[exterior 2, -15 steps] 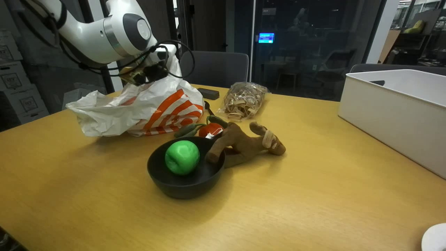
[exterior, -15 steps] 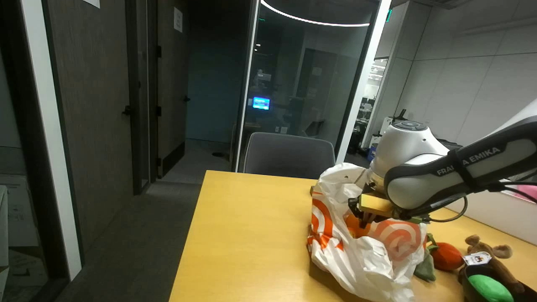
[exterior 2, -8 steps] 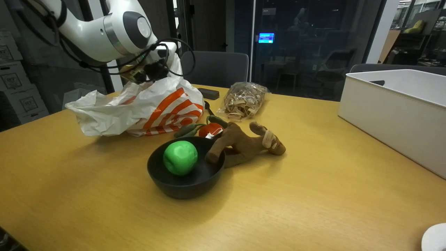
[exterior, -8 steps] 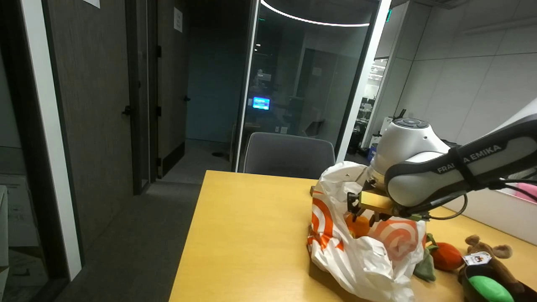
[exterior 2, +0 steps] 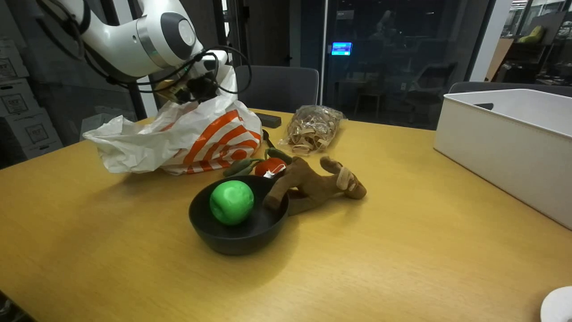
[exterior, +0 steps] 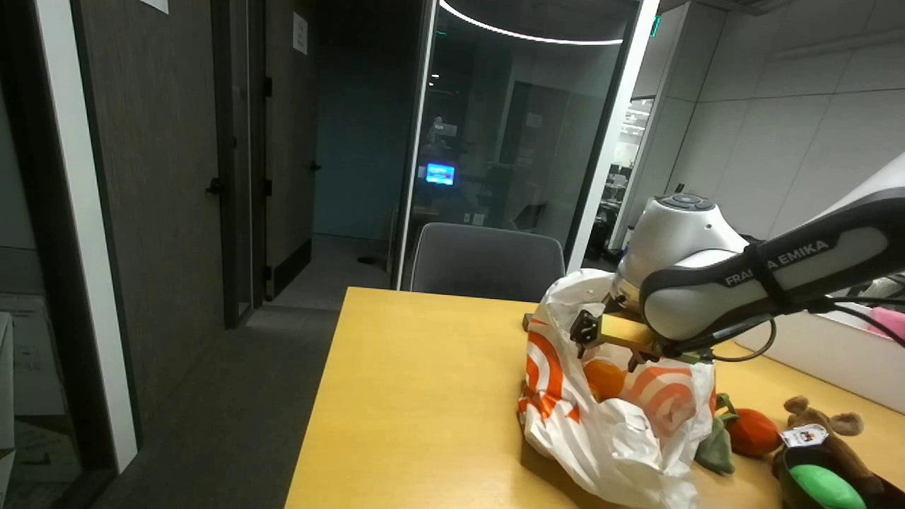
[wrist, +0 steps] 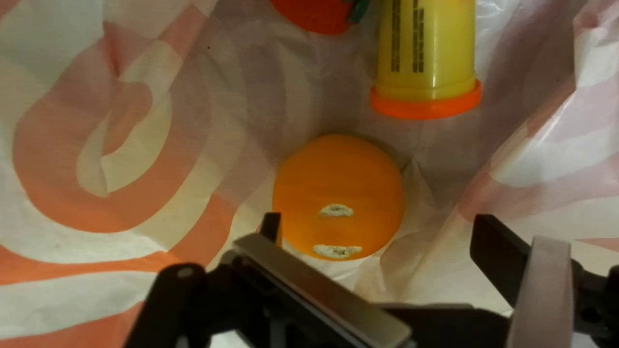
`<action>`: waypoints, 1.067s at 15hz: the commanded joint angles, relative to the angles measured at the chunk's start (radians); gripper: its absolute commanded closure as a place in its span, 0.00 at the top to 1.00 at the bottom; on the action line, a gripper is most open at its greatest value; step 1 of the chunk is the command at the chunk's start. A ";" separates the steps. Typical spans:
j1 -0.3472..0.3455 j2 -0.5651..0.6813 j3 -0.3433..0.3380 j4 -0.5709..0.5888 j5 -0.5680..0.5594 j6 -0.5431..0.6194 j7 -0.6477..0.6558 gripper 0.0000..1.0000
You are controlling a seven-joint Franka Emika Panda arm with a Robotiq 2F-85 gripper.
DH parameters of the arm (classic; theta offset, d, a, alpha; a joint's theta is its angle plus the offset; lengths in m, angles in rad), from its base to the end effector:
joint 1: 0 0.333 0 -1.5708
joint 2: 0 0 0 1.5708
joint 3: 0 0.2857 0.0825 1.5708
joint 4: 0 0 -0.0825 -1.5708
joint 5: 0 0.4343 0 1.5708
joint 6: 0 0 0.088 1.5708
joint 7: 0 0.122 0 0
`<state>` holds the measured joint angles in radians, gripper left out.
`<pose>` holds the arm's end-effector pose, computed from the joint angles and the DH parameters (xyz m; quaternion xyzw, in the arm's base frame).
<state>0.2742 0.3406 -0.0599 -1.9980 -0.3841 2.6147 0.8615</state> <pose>0.6438 0.1462 0.2386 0.9691 -0.1634 0.1804 0.0406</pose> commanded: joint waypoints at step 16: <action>-0.014 -0.015 -0.002 0.026 0.038 -0.029 -0.086 0.13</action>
<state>0.2727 0.3864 -0.0718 -1.9452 -0.3703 2.6067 0.8332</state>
